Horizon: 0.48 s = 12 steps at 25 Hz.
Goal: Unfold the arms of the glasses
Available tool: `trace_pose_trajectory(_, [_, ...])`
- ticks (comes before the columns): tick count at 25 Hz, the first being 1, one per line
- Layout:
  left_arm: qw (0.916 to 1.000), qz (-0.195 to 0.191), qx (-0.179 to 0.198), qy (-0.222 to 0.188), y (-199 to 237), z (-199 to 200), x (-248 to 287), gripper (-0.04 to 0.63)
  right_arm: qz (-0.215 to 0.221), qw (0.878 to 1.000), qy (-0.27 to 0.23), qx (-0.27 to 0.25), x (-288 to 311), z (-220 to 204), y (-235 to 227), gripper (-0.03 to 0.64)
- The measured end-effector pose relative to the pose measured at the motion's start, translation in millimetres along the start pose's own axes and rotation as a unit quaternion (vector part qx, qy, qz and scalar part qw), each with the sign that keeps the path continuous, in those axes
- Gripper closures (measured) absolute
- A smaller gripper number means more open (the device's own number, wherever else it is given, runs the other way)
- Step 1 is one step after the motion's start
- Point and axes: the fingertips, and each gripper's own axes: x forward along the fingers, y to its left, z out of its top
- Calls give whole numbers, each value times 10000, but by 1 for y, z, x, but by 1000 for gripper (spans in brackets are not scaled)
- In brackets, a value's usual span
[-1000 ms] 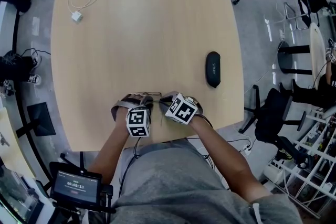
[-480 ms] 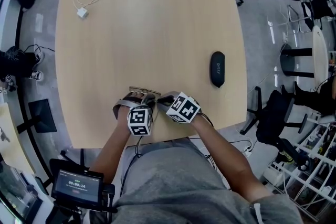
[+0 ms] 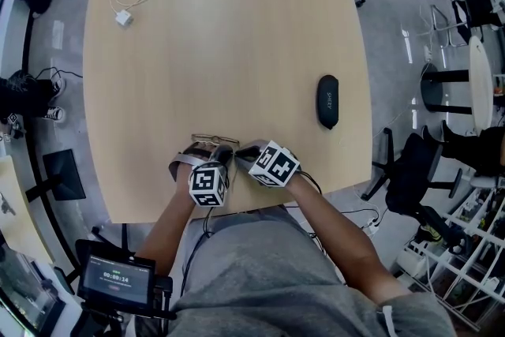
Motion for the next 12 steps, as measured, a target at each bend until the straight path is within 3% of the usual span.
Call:
trace_pose_trajectory(5, [10000, 83, -33, -33, 5, -1, -6, 577, -41, 10000, -49, 62, -1, 4, 0, 604])
trace_pose_trajectory(10, [9996, 141, -189, -139, 14, -3, -13, 577, 558, 9876, -762, 1254, -5, 15, -2, 604])
trace_pose_trajectory(12, [9998, 113, -140, -95, 15, -6, -15, 577, 663, 9873, -728, 1247, -6, 14, 0, 604])
